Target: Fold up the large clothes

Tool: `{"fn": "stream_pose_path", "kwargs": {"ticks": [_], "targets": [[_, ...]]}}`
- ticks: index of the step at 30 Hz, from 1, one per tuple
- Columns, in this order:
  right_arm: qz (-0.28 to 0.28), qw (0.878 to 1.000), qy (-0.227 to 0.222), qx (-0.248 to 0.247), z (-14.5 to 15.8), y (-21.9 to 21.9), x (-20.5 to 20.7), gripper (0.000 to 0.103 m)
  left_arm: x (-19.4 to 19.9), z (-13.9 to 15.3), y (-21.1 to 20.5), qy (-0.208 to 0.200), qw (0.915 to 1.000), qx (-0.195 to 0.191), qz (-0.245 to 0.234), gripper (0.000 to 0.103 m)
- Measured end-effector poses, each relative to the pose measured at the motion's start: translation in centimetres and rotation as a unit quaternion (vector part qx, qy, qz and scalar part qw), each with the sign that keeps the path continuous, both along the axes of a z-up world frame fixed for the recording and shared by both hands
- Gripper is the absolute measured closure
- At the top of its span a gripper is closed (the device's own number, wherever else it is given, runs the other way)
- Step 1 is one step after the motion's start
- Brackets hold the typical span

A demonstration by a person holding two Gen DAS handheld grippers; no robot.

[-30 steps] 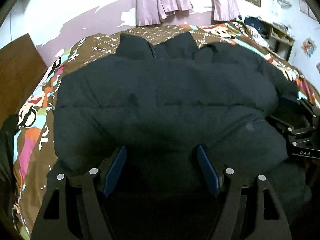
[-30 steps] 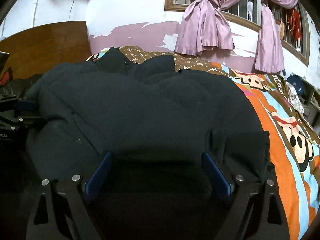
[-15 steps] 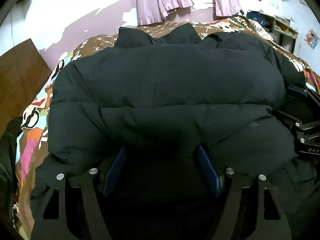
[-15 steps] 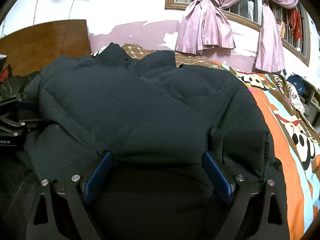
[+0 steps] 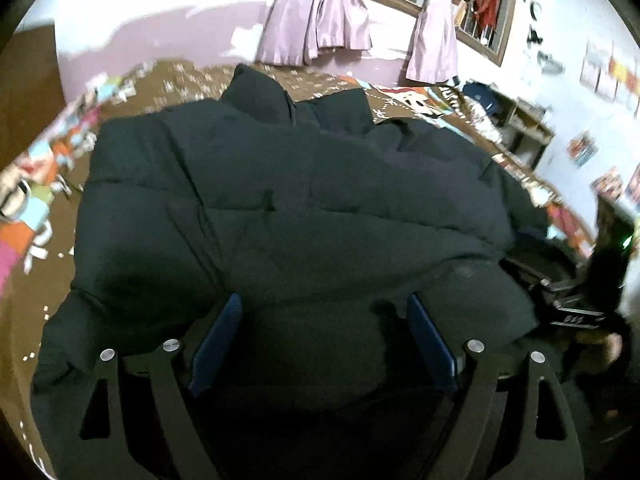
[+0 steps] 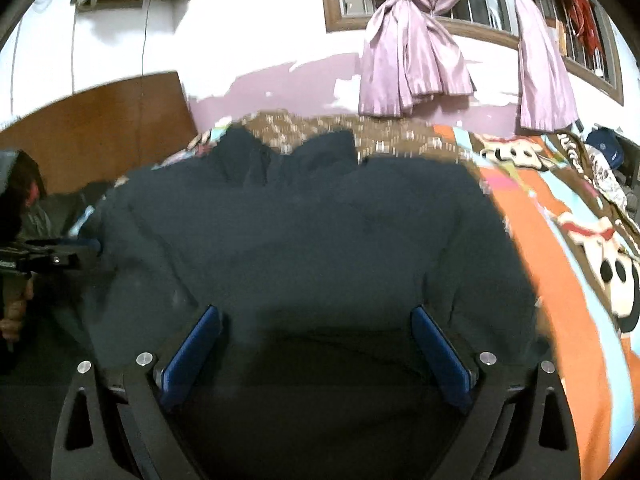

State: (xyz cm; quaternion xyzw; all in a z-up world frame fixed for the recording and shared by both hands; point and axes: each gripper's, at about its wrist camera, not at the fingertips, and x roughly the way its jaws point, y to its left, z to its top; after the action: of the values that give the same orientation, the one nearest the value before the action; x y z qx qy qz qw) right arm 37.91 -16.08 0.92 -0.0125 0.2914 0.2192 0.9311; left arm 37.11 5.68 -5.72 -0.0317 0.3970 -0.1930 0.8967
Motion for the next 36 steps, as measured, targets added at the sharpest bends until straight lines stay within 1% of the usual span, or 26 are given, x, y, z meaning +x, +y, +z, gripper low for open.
{"fn": "stream_pose_path", "kwargs": {"ticks": [2, 4, 5, 6, 7, 10, 12, 14, 15, 16, 18, 19, 20, 21, 22, 23, 24, 25, 26, 27, 28, 29, 32, 33, 35, 36], "targets": [[-0.006, 1.0, -0.011, -0.002, 2.3, 0.1, 2.7, 0.002, 1.0, 1.7, 0.8, 0.011, 0.9998, -0.015, 0.005, 0.023], [-0.022, 1.0, -0.016, -0.005, 4.6, 0.4, 6.3, 0.001, 2.5, 3.6, 1.7, 0.006, 0.9995, -0.021, 0.021, 0.023], [-0.024, 1.0, -0.007, -0.003, 5.7, 0.9, 9.2, 0.001, 3.6, 4.7, 2.0, 0.0, 0.9992, -0.018, 0.037, 0.023], [-0.022, 1.0, 0.007, -0.001, 6.2, 1.3, 11.4, 0.001, 4.8, 5.8, 2.4, -0.007, 0.9982, -0.008, 0.059, 0.023], [-0.016, 0.999, 0.044, 0.006, 6.5, 2.1, 15.0, 0.001, 5.9, 6.6, 2.6, -0.01, 0.9971, 0.004, 0.075, 0.023], [-0.023, 0.993, 0.112, 0.033, 5.8, 3.6, 22.2, 0.001, 10.3, 8.5, 2.7, -0.025, 0.9919, 0.043, 0.117, 0.023], [-0.049, 0.989, 0.127, 0.062, 4.9, 3.9, 24.5, 0.001, 13.5, 9.2, 2.9, -0.028, 0.989, 0.042, 0.139, 0.023], [-0.062, 0.985, 0.13, 0.1, 3.8, 3.8, 25.4, 0.001, 15.9, 9.4, 3.0, -0.041, 0.9883, 0.01, 0.147, 0.023], [-0.065, 0.983, 0.132, 0.106, 3.2, 4.0, 25.7, 0.001, 17.2, 9.3, 3.0, -0.048, 0.9885, -0.013, 0.143, 0.023], [-0.062, 0.984, 0.13, 0.108, 2.7, 4.1, 25.9, 0.001, 18.4, 9.1, 3.0, -0.046, 0.9875, -0.018, 0.15, 0.023], [-0.059, 0.985, 0.129, 0.1, 2.1, 4.5, 26.3, 0.001, 21.4, 8.7, 2.6, -0.03, 0.9824, -0.017, 0.183, 0.023], [-0.058, 0.985, 0.133, 0.098, 1.7, 4.6, 26.4, 0.002, 22.3, 8.5, 2.5, -0.027, 0.9812, -0.018, 0.19, 0.023], [-0.057, 0.984, 0.137, 0.101, 1.5, 4.7, 26.6, 0.006, 23.2, 8.2, 2.5, -0.023, 0.9785, -0.012, 0.205, 0.024], [-0.058, 0.983, 0.139, 0.104, 1.1, 4.8, 26.8, 0.007, 24.1, 7.8, 2.3, -0.013, 0.9748, -0.003, 0.223, 0.024], [-0.061, 0.983, 0.142, 0.103, 0.9, 5.0, 27.0, 0.007, 24.5, 7.3, 2.3, -0.006, 0.9742, -0.003, 0.226, 0.036], [-0.06, 0.983, 0.142, 0.1, 0.7, 5.3, 27.3, 0.008, 25.1, 6.7, 2.4, 0.006, 0.9731, -0.003, 0.23, 0.06], [-0.06, 0.984, 0.139, 0.094, 0.6, 5.6, 27.5, 0.012, 25.8, 6.0, 2.7, 0.022, 0.972, 0.0, 0.234, 0.07], [-0.064, 0.985, 0.136, 0.089, 0.5, 5.8, 27.7, 0.014, 26.4, 5.3, 2.7, 0.043, 0.9704, 0.003, 0.238, 0.082], [-0.07, 0.985, 0.133, 0.086, 0.4, 5.9, 27.9, 0.018, 26.6, 4.9, 2.6, 0.054, 0.9692, 0.004, 0.24, 0.089], [-0.08, 0.985, 0.131, 0.085, 0.4, 6.0, 28.1, 0.025, 26.5, 4.8, 2.4, 0.051, 0.9691, 0.001, 0.241, 0.09], [-0.087, 0.984, 0.131, 0.087, 0.2, 5.9, 28.2, 0.031, 26.1, 5.0, 2.4, 0.042, 0.9706, -0.007, 0.237, 0.095], [-0.092, 0.983, 0.132, 0.087, 0.2, 6.0, 28.3, 0.041, 25.6, 5.1, 2.3, 0.034, 0.9719, -0.013, 0.232, 0.097], [-0.105, 0.982, 0.135, 0.086, 0.0, 5.8, 28.5, 0.043, 24.2, 5.9, 1.8, 0.015, 0.9735, -0.012, 0.228, 0.099], [-0.109, 0.981, 0.132, 0.09, 0.1, 5.6, 28.3, 0.043, 22.8, 6.2, 1.9, -0.002, 0.9755, -0.016, 0.219, 0.099], [-0.114, 0.981, 0.128, 0.096, 0.6, 5.1, 27.8, 0.045, 21.0, 6.8, 1.5, -0.018, 0.9803, -0.013, 0.196, 0.1], [-0.116, 0.981, 0.119, 0.095, 1.1, 4.8, 27.1, 0.058, 20.4, 7.0, 1.4, -0.026, 0.9818, -0.014, 0.188, 0.1]]}}
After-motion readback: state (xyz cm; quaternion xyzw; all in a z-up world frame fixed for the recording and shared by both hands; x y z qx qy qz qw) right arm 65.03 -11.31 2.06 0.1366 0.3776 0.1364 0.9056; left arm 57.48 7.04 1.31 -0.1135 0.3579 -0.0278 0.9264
